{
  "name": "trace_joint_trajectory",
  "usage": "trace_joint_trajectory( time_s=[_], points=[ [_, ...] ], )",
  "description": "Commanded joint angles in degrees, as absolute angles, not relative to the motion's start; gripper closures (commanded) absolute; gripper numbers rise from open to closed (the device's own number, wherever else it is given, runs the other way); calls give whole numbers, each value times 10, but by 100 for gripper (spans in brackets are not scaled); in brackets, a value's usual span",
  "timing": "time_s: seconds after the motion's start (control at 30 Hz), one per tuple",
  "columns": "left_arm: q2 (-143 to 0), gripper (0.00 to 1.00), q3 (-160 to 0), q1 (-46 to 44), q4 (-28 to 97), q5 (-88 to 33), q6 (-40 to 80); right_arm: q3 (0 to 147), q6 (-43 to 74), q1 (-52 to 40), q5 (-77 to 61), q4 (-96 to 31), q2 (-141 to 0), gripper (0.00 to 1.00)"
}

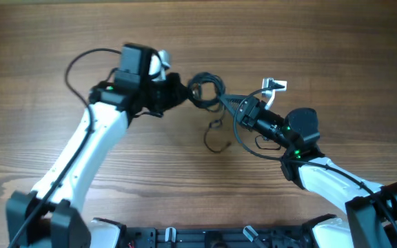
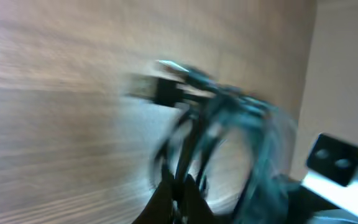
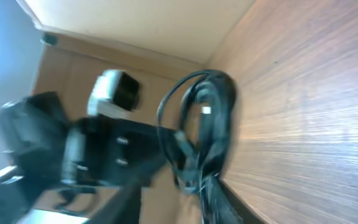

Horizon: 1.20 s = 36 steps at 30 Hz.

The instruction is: Untangle cables

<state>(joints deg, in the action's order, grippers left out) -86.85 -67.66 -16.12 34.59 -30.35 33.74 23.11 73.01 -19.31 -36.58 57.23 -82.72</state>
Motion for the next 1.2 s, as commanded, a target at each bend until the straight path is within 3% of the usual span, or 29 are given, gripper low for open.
trace_joint_trajectory(
  time_s=[0.0, 0.17, 0.33, 0.5, 0.77, 0.9, 1.0, 1.17],
  points=[
    [-816, 96, -673, -149, 345, -291, 333, 240, 645, -191, -356, 528, -824, 58],
    [-801, 96, -673, -145, 344, -318, 340, 240, 555, -191, -409, 512, -824, 43],
    [-801, 96, -673, -144, 308, -336, 395, 240, 604, -230, -408, 484, -824, 43],
    [-801, 96, -673, -145, 289, -344, 472, 240, 653, -316, -233, 475, -824, 43],
    [-801, 96, -673, -161, 289, -366, 474, 240, 749, -323, -177, 475, -824, 46],
    [-801, 96, -673, -183, 289, -366, 484, 240, 784, -323, -180, 477, -824, 56],
    [-801, 96, -673, -190, 280, -366, 502, 240, 785, -323, -180, 477, -824, 72],
    [-801, 96, -673, -207, 273, -357, 542, 240, 864, -323, -182, 493, -824, 75]
  ],
)
